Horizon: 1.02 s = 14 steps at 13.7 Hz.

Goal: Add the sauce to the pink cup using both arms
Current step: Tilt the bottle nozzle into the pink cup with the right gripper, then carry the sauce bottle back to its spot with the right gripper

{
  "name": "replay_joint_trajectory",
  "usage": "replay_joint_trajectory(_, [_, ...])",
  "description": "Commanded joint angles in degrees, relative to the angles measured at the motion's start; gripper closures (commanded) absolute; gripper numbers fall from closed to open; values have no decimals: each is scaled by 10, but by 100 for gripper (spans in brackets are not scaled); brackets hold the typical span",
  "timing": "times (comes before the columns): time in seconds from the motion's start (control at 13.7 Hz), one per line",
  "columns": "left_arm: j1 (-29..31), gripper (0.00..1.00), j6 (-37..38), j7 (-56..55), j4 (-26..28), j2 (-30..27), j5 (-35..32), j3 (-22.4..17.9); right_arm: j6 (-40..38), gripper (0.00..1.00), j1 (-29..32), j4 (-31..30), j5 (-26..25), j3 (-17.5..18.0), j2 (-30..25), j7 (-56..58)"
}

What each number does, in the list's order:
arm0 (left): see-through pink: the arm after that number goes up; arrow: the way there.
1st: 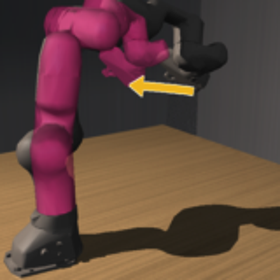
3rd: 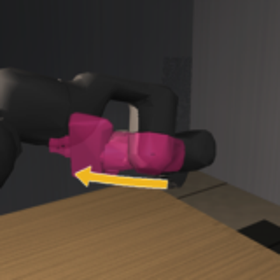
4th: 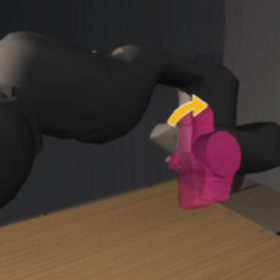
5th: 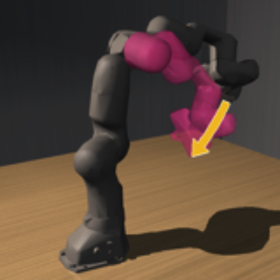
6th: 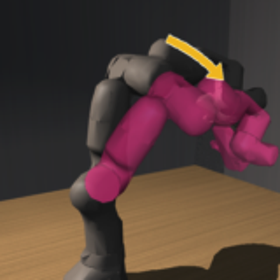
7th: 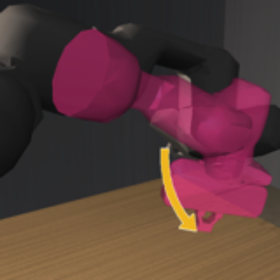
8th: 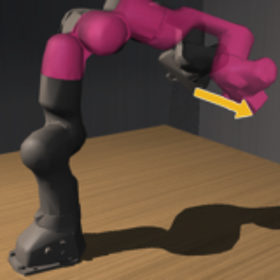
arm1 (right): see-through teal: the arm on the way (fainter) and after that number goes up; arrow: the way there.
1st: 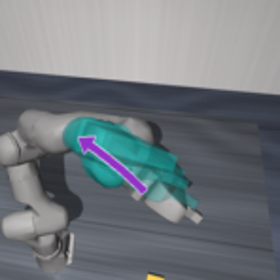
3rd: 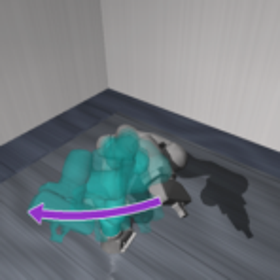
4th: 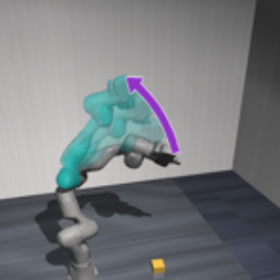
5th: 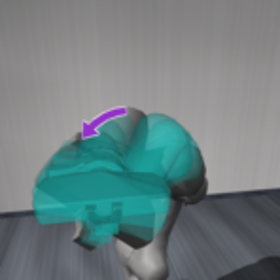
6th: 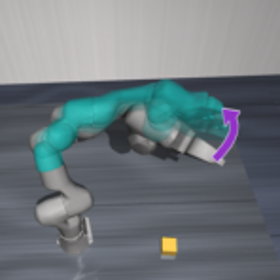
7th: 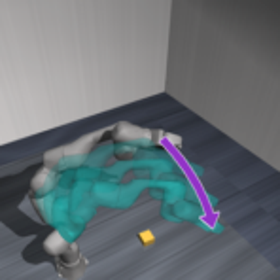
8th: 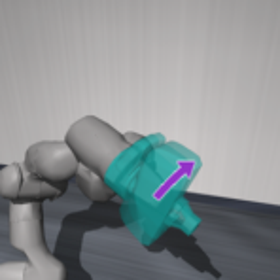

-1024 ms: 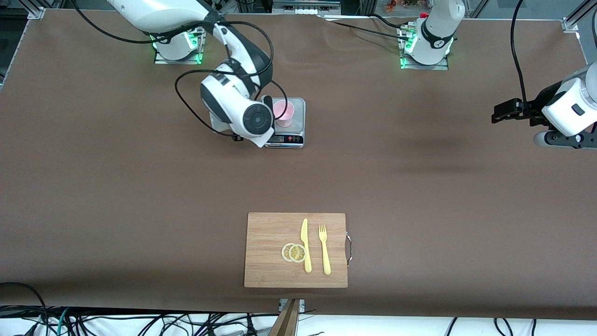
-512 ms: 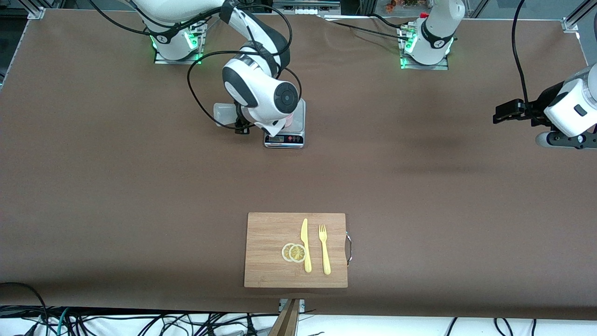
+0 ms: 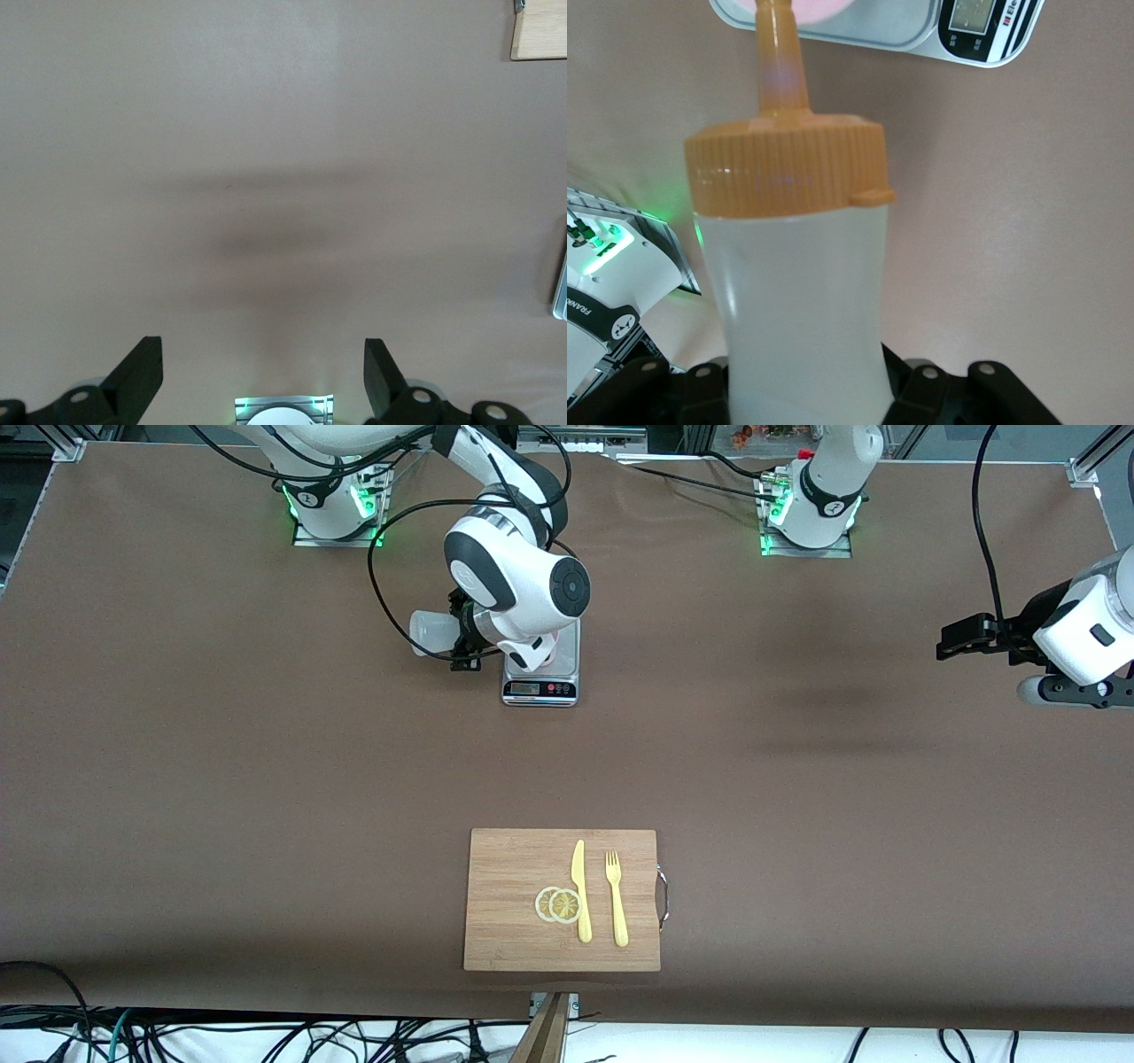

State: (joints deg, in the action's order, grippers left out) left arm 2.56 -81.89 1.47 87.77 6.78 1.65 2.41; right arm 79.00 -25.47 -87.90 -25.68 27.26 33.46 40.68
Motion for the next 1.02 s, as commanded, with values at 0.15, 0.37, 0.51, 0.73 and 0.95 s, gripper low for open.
replay_joint_trajectory(0.15, [3, 0, 13, 14, -21, 9, -4, 1, 23, 100, 55, 12, 39, 0, 1, 97])
replay_joint_trajectory(0.37, [3, 0, 13, 13, -21, 9, -4, 2, 62, 100, 85, 13, 131, -44, 2, 204])
replay_joint_trajectory(0.51, [3, 0, 13, 13, -21, 9, -4, 2, 93, 100, 109, 12, 177, -62, 2, 262])
replay_joint_trajectory(0.73, [2, 0, 13, 13, -21, 9, -4, 2, 127, 100, 167, 9, 276, -96, 2, 398])
replay_joint_trajectory(0.95, [0, 0, 12, 13, -21, 9, -4, 2, 128, 100, 260, 1, 385, -98, 2, 513])
